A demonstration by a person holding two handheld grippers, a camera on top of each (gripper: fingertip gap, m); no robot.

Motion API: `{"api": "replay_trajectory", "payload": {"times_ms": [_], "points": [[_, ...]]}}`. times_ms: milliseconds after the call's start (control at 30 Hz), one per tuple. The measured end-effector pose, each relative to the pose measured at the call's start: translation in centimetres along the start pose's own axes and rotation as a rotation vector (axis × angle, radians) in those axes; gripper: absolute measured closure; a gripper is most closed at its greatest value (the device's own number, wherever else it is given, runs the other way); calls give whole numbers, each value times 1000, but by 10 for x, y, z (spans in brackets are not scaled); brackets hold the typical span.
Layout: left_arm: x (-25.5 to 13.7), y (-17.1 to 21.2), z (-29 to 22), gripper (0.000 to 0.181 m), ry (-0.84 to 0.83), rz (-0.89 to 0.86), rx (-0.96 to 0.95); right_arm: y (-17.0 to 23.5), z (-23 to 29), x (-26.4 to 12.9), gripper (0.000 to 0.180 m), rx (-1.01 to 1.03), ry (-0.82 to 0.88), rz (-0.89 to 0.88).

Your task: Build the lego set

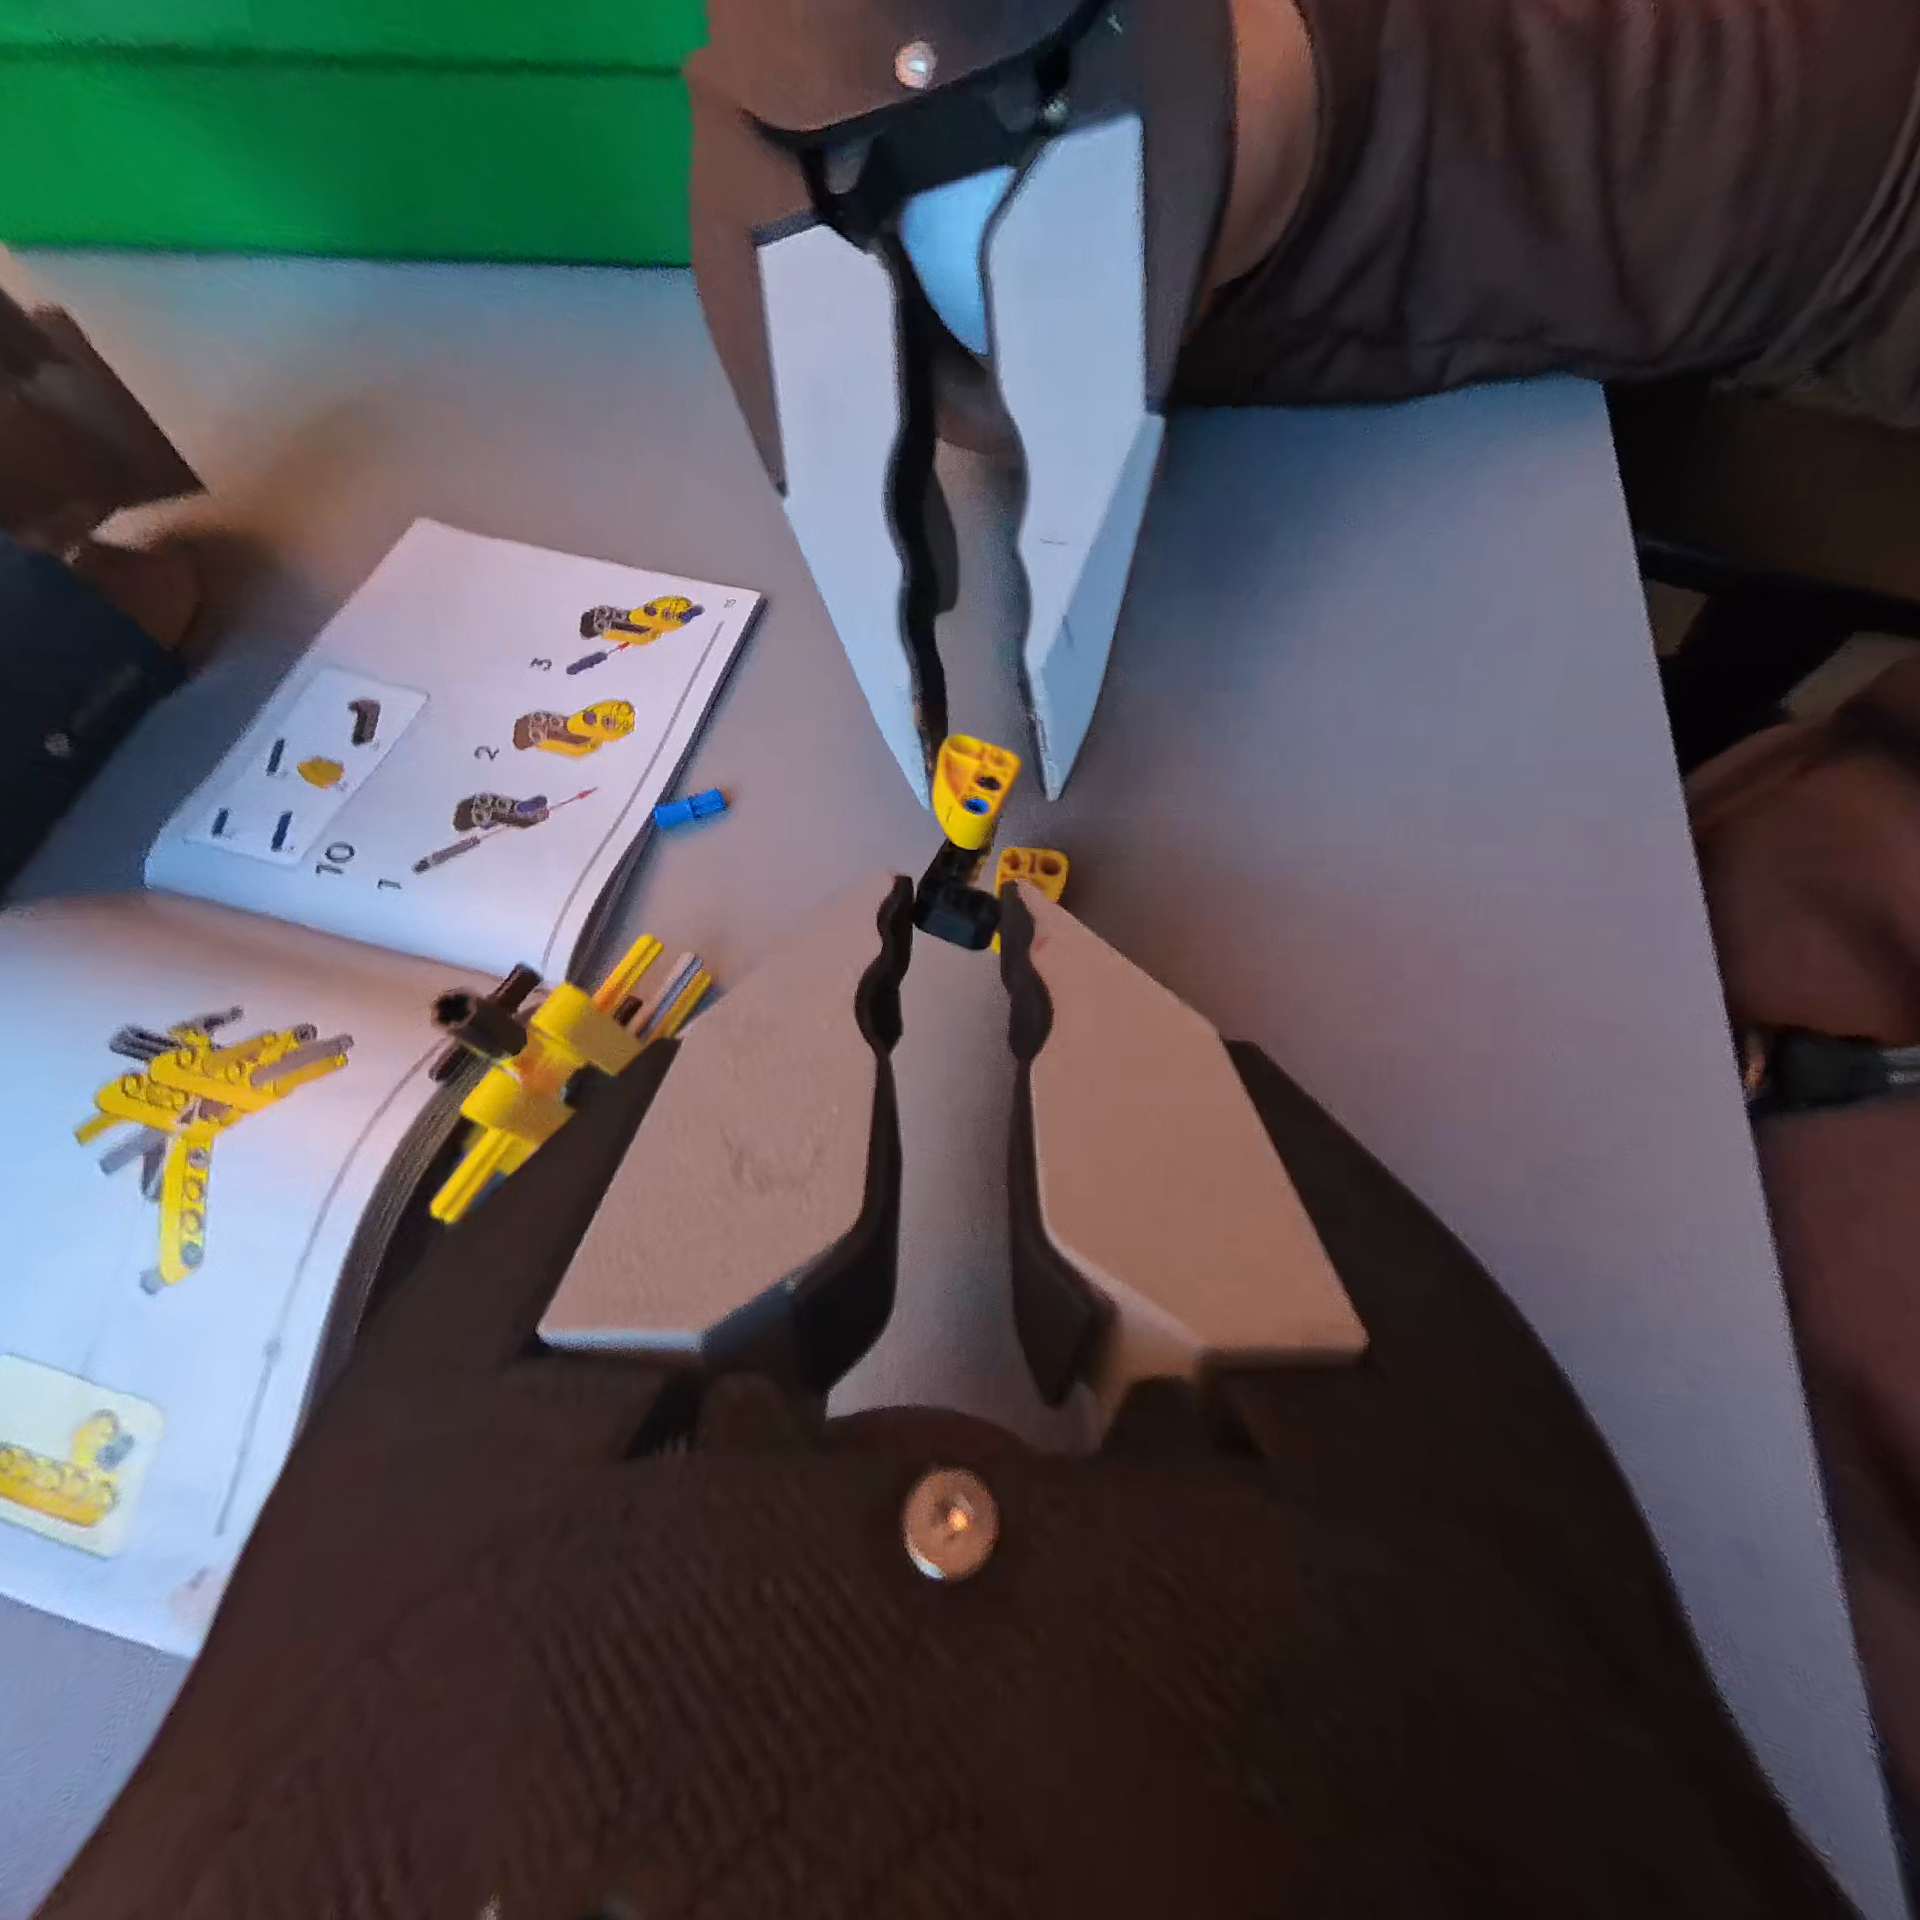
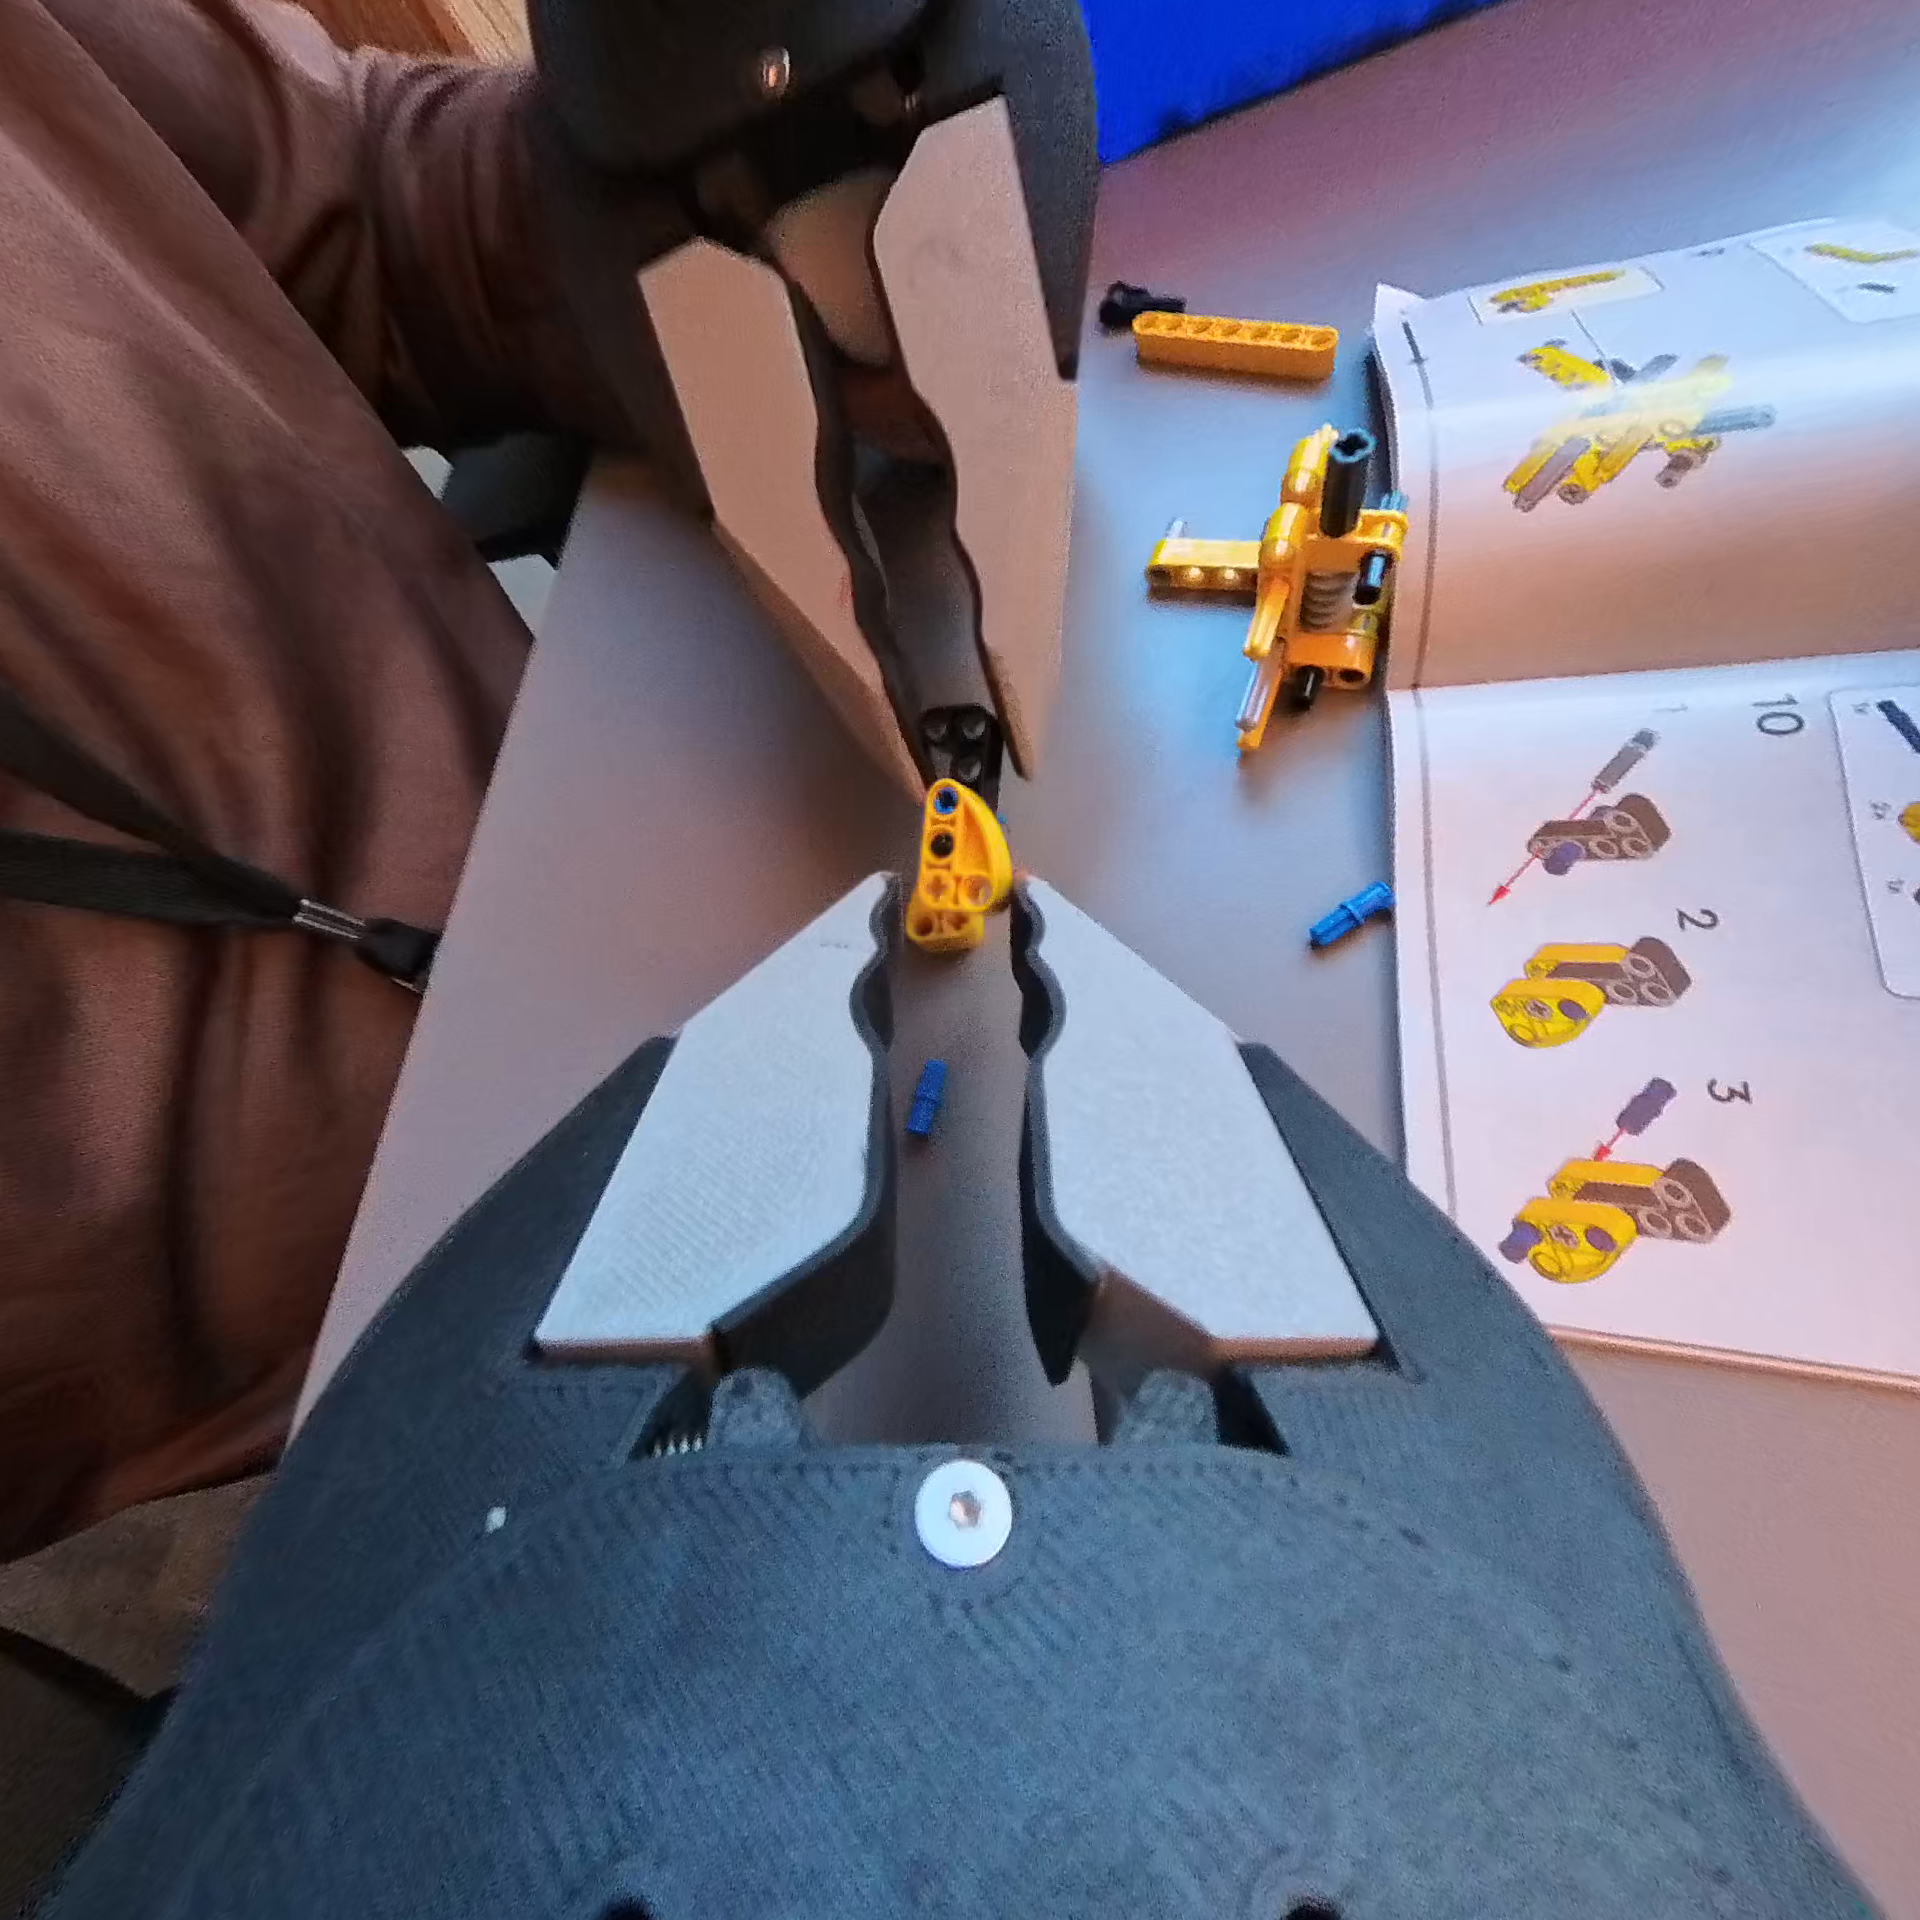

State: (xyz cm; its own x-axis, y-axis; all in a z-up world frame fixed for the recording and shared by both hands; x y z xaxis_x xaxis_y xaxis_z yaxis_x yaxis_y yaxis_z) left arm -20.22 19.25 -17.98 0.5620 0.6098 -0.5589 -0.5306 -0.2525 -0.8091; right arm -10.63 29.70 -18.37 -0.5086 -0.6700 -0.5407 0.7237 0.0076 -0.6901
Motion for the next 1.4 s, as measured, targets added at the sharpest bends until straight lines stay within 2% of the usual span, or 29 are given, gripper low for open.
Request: {"api": "replay_trajectory", "payload": {"times_ms": [33, 167, 333, 467, 600, 800, 1400], "points": [[-1, 1, 2, 167, 4, -11, -34, 1, -1, 1, 163, -3, 11, 7], [-6, 2, 6, 167, 31, -48, -123, 0, -3, 0, 159, 2, 21, 2], [-4, -1, 2, 167, 25, -52, -75, -2, 0, 0, 156, -45, 59, -11], [-3, -1, 2, 167, 18, -49, -73, -2, 3, 0, 162, -97, 83, -11], [-3, 0, 2, 167, 34, -45, -102, -3, 4, -2, 166, -83, 61, -30], [-4, 0, 2, 168, 30, -53, -102, -1, 4, 0, 163, -76, 51, -9], [4, 6, -7, 168, 73, 62, -51, -1, 7, 5, 166, -115, 81, 9]]}}
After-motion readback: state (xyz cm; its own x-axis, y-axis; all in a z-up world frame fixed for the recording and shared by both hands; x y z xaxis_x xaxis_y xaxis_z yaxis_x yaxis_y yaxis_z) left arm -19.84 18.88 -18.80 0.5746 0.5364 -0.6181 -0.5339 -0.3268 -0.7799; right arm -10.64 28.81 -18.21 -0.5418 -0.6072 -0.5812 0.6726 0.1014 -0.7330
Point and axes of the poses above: each gripper's, where its closed fingertips meet, x out along the fingers, y out of its underside, z = x × y across the jaws, the point moved 8 cm from there along -x, back along the fingers, and after that the axes turned 14 degrees about x, right-handed, at the moved point
